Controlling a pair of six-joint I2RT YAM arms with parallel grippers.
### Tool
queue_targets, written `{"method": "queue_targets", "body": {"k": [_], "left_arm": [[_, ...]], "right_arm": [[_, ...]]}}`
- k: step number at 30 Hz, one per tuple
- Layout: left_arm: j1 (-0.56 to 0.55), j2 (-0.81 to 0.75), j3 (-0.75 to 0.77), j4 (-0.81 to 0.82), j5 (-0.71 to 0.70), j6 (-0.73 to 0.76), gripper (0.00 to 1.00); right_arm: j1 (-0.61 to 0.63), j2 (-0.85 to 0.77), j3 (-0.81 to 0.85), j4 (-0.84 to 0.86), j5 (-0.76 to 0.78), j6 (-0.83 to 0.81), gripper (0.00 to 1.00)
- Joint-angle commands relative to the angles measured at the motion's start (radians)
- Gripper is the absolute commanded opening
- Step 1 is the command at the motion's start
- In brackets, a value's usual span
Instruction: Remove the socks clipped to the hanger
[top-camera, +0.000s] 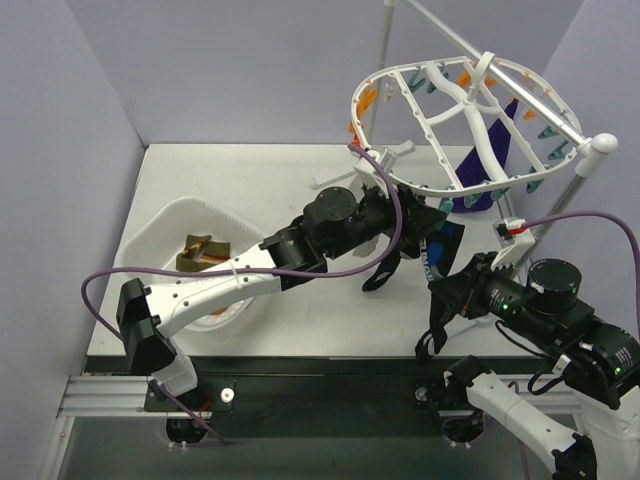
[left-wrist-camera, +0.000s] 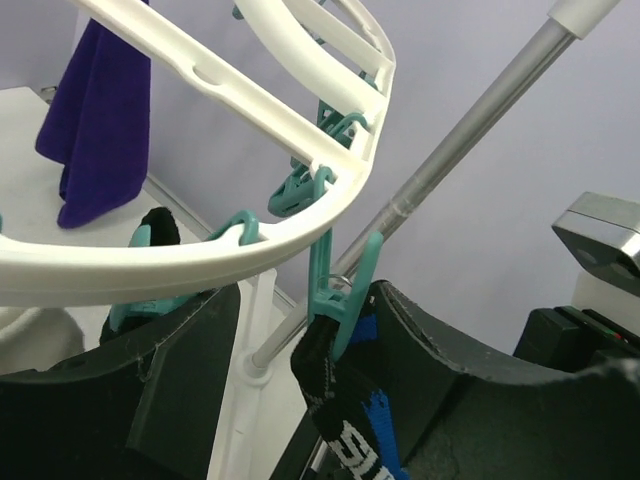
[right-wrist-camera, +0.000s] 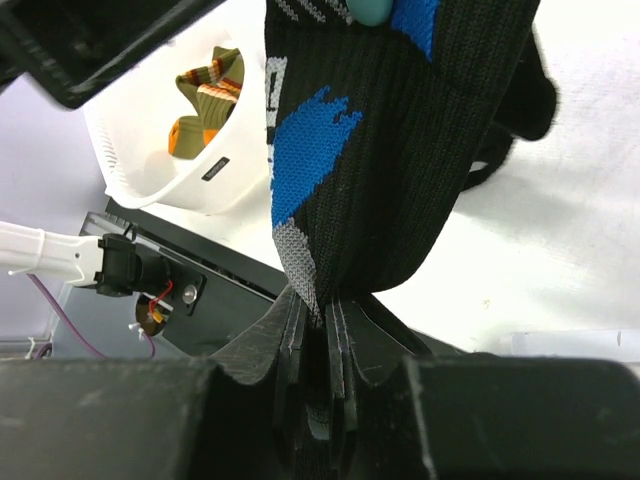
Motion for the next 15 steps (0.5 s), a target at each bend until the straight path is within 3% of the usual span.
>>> {"method": "queue_targets", "body": {"k": [1,15], "left_arm": [[0.026,0.065,0.071,0.055,0.074,-0.066,0.67],[0.027,0.120,0.087,0.227,0.109,-0.129,0.66]], "right_arm": [[-0.002,-0.002,-0.006,0.004,-0.025,-0.007,0.00],[-0.001,-0.002,-0.015,0.004,-0.031,-0.008,0.00]]}}
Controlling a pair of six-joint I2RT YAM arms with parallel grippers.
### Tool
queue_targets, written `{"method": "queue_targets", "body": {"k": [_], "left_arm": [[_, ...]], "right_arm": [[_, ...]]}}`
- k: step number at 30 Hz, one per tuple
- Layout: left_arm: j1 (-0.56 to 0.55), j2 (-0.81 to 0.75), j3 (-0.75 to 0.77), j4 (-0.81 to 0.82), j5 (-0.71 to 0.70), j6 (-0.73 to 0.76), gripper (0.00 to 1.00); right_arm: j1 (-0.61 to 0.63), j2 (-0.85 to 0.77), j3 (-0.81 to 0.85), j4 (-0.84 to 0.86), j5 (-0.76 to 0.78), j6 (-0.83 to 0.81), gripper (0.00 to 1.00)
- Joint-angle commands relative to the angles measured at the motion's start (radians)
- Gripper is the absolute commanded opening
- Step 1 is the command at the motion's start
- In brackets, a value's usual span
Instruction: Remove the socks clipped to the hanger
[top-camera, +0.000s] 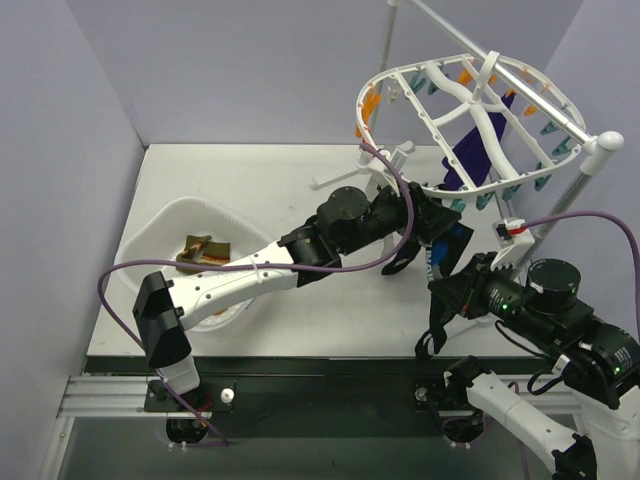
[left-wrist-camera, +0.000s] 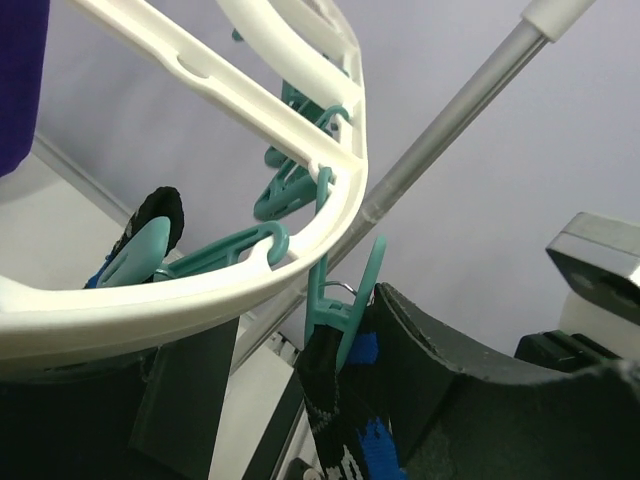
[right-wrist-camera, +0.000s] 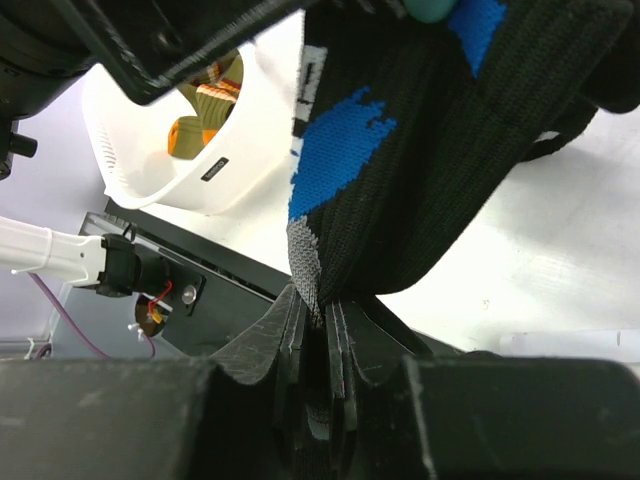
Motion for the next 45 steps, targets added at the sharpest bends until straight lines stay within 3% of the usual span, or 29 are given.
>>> {"method": "queue_targets", "body": {"k": [1,6,11,19,22,23,25,32,36,37,39,40,45], "left_arm": [[0.007,0.016,0.055,0.123,0.031,-0.033,0.66],[0.007,0.028,0.059,0.145,0.052,-0.059,0.68],[0.008,0.038,0.059,0.173,0.058,-0.082,0.61],[0.008,0.025,0.026,0.198,0.021,-0.092,0.30],[0.007,0.012,0.013,0.215,0.018,-0.087,0.14],[0.008,0.007,0.012,0.216,-0.003,-0.085,0.05],[0.008,0.002,0.012,0.219,-0.011,-0.075,0.00],[0.007,-0.033,-0.017,0.215,-0.048,-0.046,0.00],[0.008,-0.037,-0.022,0.207,-0.013,-0.049,0.00],[0.008,-0.041,-0.025,0.199,-0.002,-0.053,0.06],[0.008,-0.051,-0.043,0.187,0.010,-0.067,0.28],[0.008,-0.070,-0.077,0.190,0.033,-0.070,0.44],[0.016,-0.146,-0.181,0.189,0.116,-0.085,0.74]], "right_arm": [[-0.002,-0.003,-0.015,0.004,-0.033,-0.007,0.00],[-0.001,-0.006,-0.011,0.004,-0.035,-0.007,0.00],[-0.002,-0.005,-0.017,0.004,-0.038,-0.008,0.00],[-0.001,-0.005,-0.019,0.004,-0.042,-0.005,0.00],[0.001,-0.006,-0.026,0.001,-0.045,-0.007,0.00],[-0.001,-0.006,-0.029,0.002,-0.050,-0.007,0.00],[-0.001,-0.006,-0.042,-0.004,-0.058,-0.008,0.00],[-0.001,0.014,-0.074,-0.071,-0.124,-0.062,0.00],[-0.001,-0.003,-0.055,-0.076,-0.043,-0.044,0.00],[-0.001,-0.002,-0.048,-0.078,-0.030,-0.041,0.00],[-0.001,0.000,-0.032,-0.076,0.010,-0.022,0.00],[-0.001,-0.003,-0.031,-0.076,0.020,-0.019,0.00],[-0.001,-0.006,-0.026,-0.075,0.083,0.016,0.00]]}}
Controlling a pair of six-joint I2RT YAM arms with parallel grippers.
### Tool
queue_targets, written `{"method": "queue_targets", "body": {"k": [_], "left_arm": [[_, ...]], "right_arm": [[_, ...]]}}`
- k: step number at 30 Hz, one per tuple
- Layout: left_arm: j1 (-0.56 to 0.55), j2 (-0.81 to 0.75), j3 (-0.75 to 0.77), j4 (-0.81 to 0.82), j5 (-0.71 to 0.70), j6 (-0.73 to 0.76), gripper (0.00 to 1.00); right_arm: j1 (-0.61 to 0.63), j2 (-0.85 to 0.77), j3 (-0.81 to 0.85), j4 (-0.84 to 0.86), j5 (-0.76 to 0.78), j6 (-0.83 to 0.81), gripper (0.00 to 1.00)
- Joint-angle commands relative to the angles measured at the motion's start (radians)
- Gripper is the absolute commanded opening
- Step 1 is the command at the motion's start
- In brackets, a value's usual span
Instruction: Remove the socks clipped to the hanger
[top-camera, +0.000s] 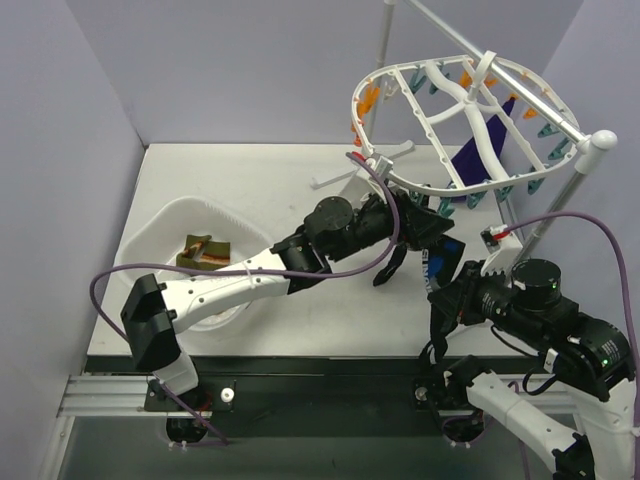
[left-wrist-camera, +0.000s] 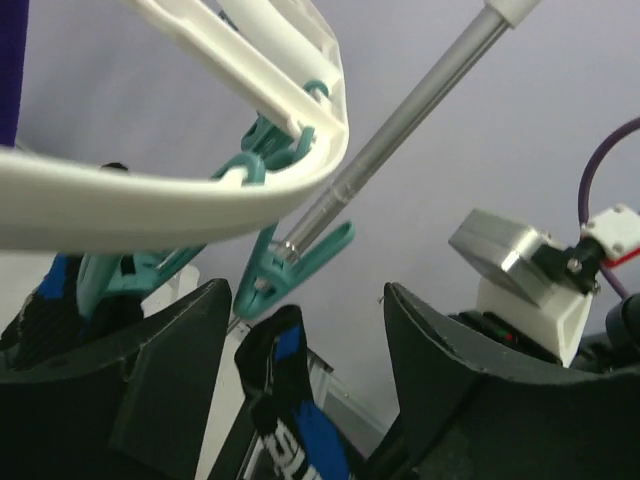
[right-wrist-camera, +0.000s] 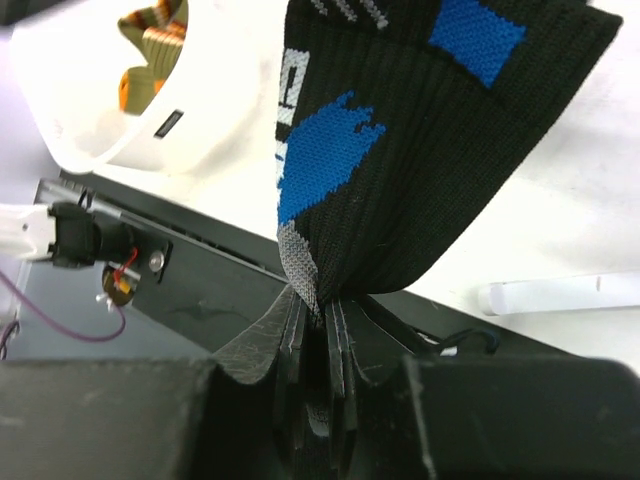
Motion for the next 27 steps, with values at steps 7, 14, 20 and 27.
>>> {"method": "queue_targets", "body": {"k": [7,14,20,27], "left_arm": [[0.014,-0.211,-0.144,0.039,0.214,-0.013,0.93],[-0.012,-0.275,-0.275,0.090,0.327,0.083,0.94],[-0.081,-0.298,-0.450,0.125,0.387,0.151,0.93],[-0.193,-0.212,-0.453,0.204,0.384,0.177,0.93]], "right_arm": [[-0.001,0.005,0.029,0.020,0.115,0.054,0.00],[-0.001,0.011,0.045,0.054,0.095,0.092,0.00],[-0.001,-0.004,0.059,0.100,0.061,0.129,0.00],[-0.001,-0.016,0.046,0.157,0.003,0.153,0.00]]}}
